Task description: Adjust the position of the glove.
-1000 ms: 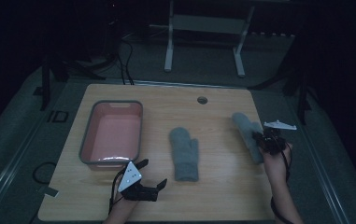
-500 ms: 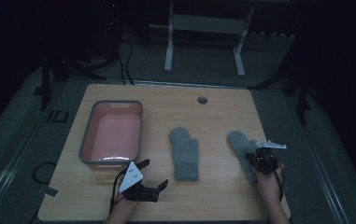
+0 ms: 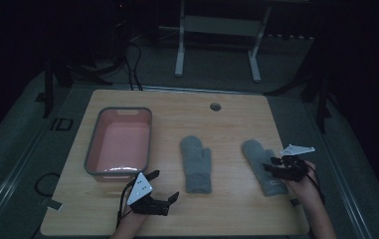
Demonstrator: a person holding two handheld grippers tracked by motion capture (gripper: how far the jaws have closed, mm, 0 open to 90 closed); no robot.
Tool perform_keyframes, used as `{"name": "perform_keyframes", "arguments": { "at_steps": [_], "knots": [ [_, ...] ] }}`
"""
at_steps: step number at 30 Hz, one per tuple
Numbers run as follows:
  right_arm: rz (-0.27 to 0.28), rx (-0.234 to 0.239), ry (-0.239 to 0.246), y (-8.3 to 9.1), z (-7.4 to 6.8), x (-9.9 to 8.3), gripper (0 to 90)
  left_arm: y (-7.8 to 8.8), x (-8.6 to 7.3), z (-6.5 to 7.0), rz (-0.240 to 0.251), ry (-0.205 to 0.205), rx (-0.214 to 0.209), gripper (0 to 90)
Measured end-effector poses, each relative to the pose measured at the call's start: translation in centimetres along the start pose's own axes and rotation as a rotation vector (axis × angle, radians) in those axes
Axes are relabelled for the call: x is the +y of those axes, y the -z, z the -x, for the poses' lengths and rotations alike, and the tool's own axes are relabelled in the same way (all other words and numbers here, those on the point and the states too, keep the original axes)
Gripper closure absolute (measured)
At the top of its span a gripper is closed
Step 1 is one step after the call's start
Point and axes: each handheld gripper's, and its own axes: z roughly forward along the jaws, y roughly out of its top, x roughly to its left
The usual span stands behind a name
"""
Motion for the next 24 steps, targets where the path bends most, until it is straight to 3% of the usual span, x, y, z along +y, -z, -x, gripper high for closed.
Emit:
{"name": "perform_keyframes", "arguments": {
  "at_steps": [2, 4, 9, 11, 12, 13, 14, 15, 17, 21, 24],
  "knots": [
    [-0.005, 0.042, 0.02, -0.4, 0.5, -0.1, 47.0, 0.0, 0.0, 0.0, -0.001, 0.003, -0.002, 1.4],
    [-0.019, 0.048, 0.043, -0.9, 1.0, -0.3, 44.2, 0.0, 0.0, 0.0, -0.001, 0.002, -0.002, 1.4],
    [-0.031, 0.104, 0.046, -2.3, 2.0, -1.3, 43.8, 0.0, 0.0, 0.0, 0.004, 0.005, -0.004, 1.3],
    [-0.014, 0.108, 0.044, -2.5, 1.8, -1.7, 48.2, 0.1, -0.1, 0.0, 0.007, 0.005, -0.003, 1.3],
    [0.004, 0.115, 0.041, -2.5, 1.8, -2.1, 58.0, 0.1, -0.1, 0.0, 0.008, 0.005, -0.003, 1.4],
    [0.004, 0.115, 0.041, -2.5, 1.8, -2.1, 58.0, 0.1, -0.1, 0.0, 0.009, 0.005, -0.002, 1.4],
    [0.024, 0.115, 0.011, -2.5, 1.6, -2.3, 68.2, 0.1, -0.1, 0.0, 0.009, 0.003, -0.002, 1.3],
    [0.024, 0.115, 0.011, -2.5, 1.6, -2.3, 68.2, 0.1, -0.1, 0.0, 0.008, 0.001, -0.001, 1.3],
    [0.042, 0.08, -0.036, -2.4, 1.0, -2.5, 76.9, 0.1, -0.1, 0.0, 0.009, -0.001, -0.001, 1.4],
    [0.044, 0.021, -0.08, -2.3, 0.0, -2.2, 80.2, 0.1, 0.0, 0.0, 0.01, 0.0, 0.001, 1.3],
    [0.068, -0.047, -0.146, -1.6, -1.2, -1.4, 81.4, 0.1, 0.0, 0.0, 0.01, 0.0, 0.002, 1.4]
  ]
}}
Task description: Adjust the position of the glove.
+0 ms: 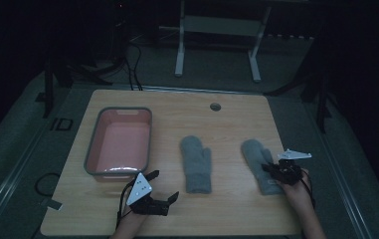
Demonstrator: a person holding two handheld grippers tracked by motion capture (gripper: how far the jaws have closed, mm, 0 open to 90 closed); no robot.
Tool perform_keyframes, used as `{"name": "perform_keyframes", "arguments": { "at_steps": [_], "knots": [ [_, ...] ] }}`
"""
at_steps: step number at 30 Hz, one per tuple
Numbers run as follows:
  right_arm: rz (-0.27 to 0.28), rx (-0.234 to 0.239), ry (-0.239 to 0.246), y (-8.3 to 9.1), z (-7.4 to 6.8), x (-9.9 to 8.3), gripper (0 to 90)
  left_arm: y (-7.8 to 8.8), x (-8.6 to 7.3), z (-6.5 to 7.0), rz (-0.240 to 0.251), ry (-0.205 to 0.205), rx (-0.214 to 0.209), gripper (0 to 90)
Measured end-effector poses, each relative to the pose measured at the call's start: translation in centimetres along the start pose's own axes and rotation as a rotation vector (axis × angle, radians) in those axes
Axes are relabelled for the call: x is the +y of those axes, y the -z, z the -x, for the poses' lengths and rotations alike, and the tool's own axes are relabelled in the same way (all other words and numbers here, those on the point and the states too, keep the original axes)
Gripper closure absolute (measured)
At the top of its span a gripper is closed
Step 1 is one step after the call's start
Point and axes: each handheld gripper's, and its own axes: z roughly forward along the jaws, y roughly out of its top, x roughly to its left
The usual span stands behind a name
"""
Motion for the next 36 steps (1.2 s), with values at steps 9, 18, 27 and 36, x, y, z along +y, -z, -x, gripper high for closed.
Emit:
{"name": "perform_keyframes", "arguments": {
  "at_steps": [9, 18, 27, 36],
  "knots": [
    [0.07, -0.099, -0.085, 1.9, -4.1, 2.9, 81.5, 0.1, 0.1, 0.1, 0.007, -0.001, 0.002, 1.4],
    [0.122, -0.088, -0.157, 1.6, -8.4, 5.7, 81.5, 0.2, 0.1, 0.0, 0.011, -0.006, 0.002, 1.4],
    [0.152, -0.007, -0.146, 0.0, -13.5, 8.0, 81.4, 0.4, 0.2, 0.0, 0.015, -0.008, 0.007, 1.3],
    [0.143, 0.051, -0.112, -2.2, -17.8, 9.2, 81.2, 0.5, 0.3, 0.0, 0.017, -0.01, 0.009, 1.4]
  ]
}}
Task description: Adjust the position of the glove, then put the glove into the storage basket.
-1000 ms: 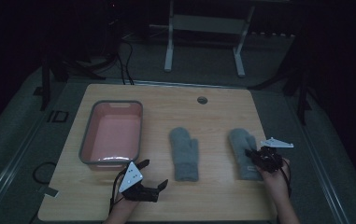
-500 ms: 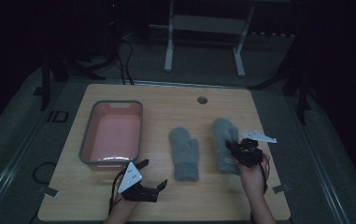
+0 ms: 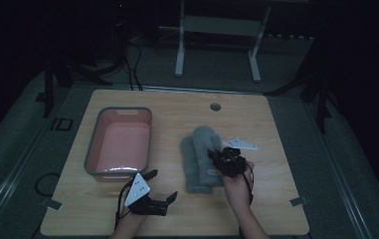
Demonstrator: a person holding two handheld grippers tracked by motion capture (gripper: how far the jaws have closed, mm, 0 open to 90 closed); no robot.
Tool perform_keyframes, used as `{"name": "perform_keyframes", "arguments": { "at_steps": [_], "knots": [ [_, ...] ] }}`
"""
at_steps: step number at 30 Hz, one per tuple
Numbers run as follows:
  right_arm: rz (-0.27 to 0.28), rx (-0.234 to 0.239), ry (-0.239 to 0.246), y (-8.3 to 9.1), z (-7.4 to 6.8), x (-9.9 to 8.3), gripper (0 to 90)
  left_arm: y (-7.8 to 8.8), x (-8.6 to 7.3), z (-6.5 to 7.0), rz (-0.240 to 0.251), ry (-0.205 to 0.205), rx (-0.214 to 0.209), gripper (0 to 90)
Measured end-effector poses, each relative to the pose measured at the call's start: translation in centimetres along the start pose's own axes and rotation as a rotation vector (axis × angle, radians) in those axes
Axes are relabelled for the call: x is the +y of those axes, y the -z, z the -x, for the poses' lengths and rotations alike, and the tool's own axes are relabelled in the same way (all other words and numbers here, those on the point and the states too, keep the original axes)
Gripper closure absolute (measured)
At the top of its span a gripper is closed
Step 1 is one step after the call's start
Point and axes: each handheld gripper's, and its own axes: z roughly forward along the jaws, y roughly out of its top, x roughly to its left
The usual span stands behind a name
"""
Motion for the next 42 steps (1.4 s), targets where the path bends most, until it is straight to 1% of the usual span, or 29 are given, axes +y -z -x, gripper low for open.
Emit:
{"name": "perform_keyframes", "arguments": {
  "at_steps": [3, 4, 8, 10, 12, 16, 18, 20, 23, 25, 26, 28, 29, 30, 32, 33, 34, 35, 36, 37, 38, 39, 40, 41, 42],
  "knots": [
    [-0.01, 0.019, -0.008, -1.0, -1.0, 0.0, 81.2, 0.0, 0.0, 0.0, -0.001, -0.002, -0.001, 1.4],
    [-0.013, 0.029, -0.018, -1.4, -1.3, -0.1, 81.1, 0.0, 0.0, 0.0, -0.002, -0.003, -0.002, 1.4],
    [-0.036, 0.05, -0.019, -2.5, -2.1, -0.4, 80.9, 0.1, 0.0, 0.0, -0.003, -0.001, -0.007, 1.4],
    [-0.044, 0.044, -0.014, -2.9, -2.5, -0.7, 80.9, 0.1, 0.0, 0.0, -0.002, 0.002, -0.008, 1.3],
    [-0.052, 0.051, -0.028, -3.3, -2.5, -0.9, 80.7, 0.1, 0.0, 0.0, -0.003, 0.003, -0.008, 1.4],
    [-0.089, 0.027, -0.03, -4.3, -2.4, -1.9, 80.2, 0.1, 0.0, 0.0, -0.006, 0.002, -0.009, 1.3],
    [-0.112, 0.019, -0.022, -4.9, -2.2, -2.5, 78.8, 0.0, 0.0, 0.1, -0.008, -0.002, -0.007, 1.3],
    [-0.118, 0.016, -0.014, -5.2, -2.0, -2.9, 73.2, 0.0, 0.0, 0.1, -0.015, -0.009, -0.001, 1.3],
    [-0.114, 0.027, 0.007, -4.8, -1.9, -2.6, 60.4, -0.1, 0.0, 0.2, -0.025, -0.007, 0.008, 1.3],
    [-0.111, 0.055, 0.019, -4.2, -1.8, -2.1, 53.3, -0.2, 0.0, 0.3, -0.038, -0.009, 0.015, 1.3],
    [-0.114, 0.07, 0.03, -3.9, -1.6, -1.8, 49.3, -0.2, 0.0, 0.3, -0.043, -0.006, 0.018, 1.3],
    [-0.118, 0.1, 0.048, -3.1, -1.1, -1.3, 47.3, -0.3, 0.1, 0.2, -0.048, 0.015, 0.019, 1.3],
    [-0.104, 0.107, 0.061, -2.5, -0.7, -1.0, 44.2, -0.4, 0.1, 0.2, -0.048, 0.024, 0.013, 1.3],
    [-0.096, 0.108, 0.066, -2.2, -0.4, -0.8, 43.2, -0.5, 0.2, 0.1, -0.053, 0.034, 0.008, 1.3],
    [-0.059, 0.127, 0.084, -1.4, 0.7, -0.4, 38.5, -0.7, 0.5, 0.2, -0.067, 0.051, 0.005, 1.4],
    [-0.034, 0.124, 0.104, -1.1, 1.2, -0.3, 37.1, -0.8, 0.7, 0.2, -0.081, 0.054, 0.01, 1.3],
    [-0.026, 0.11, 0.12, -0.8, 1.7, -0.2, 34.1, -1.0, 1.1, 0.3, -0.092, 0.061, 0.001, 1.4],
    [-0.026, 0.11, 0.12, -0.8, 1.7, -0.2, 34.1, -1.0, 1.1, 0.3, -0.092, 0.061, 0.001, 1.4],
    [-0.036, 0.108, 0.122, -0.5, 2.6, 0.0, 25.9, -1.2, 1.5, 0.4, -0.099, 0.072, -0.007, 1.4],
    [-0.042, 0.117, 0.121, -0.3, 3.1, 0.0, 21.0, -1.4, 2.0, 0.5, -0.106, 0.077, -0.009, 1.4],
    [-0.063, 0.133, 0.121, -0.2, 3.5, -0.1, 16.5, -1.7, 2.5, 0.6, -0.112, 0.075, -0.009, 1.4],
    [-0.075, 0.149, 0.112, -0.1, 3.8, -0.1, 16.0, -2.0, 3.1, 0.6, -0.119, 0.078, -0.011, 1.4],
    [-0.077, 0.172, 0.096, 0.0, 4.1, -0.1, 15.4, -2.5, 4.0, 0.6, -0.132, 0.085, 0.002, 1.4],
    [-0.066, 0.188, 0.089, 0.2, 4.5, -0.2, 14.1, -3.0, 4.5, 0.6, -0.143, 0.088, 0.003, 1.4],
    [-0.06, 0.178, 0.103, 0.3, 4.5, -0.3, 14.1, -3.3, 4.9, 0.7, -0.156, 0.089, 0.007, 1.4]
  ]
}}
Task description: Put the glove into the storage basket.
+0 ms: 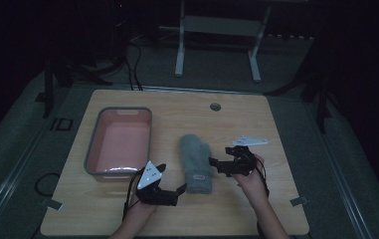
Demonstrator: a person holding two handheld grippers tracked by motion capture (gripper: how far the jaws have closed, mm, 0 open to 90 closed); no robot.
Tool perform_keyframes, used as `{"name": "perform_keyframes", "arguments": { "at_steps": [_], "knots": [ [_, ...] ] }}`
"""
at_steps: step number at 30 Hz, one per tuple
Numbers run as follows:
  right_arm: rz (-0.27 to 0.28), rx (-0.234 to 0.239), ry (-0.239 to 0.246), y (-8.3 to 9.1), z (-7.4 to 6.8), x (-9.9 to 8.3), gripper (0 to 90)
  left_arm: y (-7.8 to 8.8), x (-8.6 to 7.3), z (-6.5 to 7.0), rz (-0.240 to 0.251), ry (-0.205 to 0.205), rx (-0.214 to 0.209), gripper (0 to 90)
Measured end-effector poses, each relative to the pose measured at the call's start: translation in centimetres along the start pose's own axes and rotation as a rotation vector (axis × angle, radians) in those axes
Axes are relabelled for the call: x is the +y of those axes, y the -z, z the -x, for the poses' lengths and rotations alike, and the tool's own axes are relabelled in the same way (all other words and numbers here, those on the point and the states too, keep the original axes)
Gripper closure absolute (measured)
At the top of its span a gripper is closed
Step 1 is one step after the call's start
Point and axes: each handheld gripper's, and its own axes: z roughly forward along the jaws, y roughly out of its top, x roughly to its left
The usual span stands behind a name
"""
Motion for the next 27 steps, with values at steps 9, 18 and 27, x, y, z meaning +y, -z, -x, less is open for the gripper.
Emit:
{"name": "perform_keyframes", "arguments": {
  "at_steps": [9, 18, 27],
  "knots": [
    [-0.011, -0.01, 0.019, -0.9, -0.5, -0.1, 10.8, -3.4, 3.2, -1.3, -0.163, 0.044, 0.061, 17.0],
    [-0.156, -0.04, -0.011, -5.2, -0.6, -0.2, 47.7, -7.0, 2.3, -2.9, -0.335, 0.083, 0.09, 31.9],
    [-0.252, 0.064, -0.113, -7.5, 1.3, -1.9, 45.0, -8.8, 0.7, -4.0, -0.39, 0.162, 0.067, 32.6]
  ]
}}
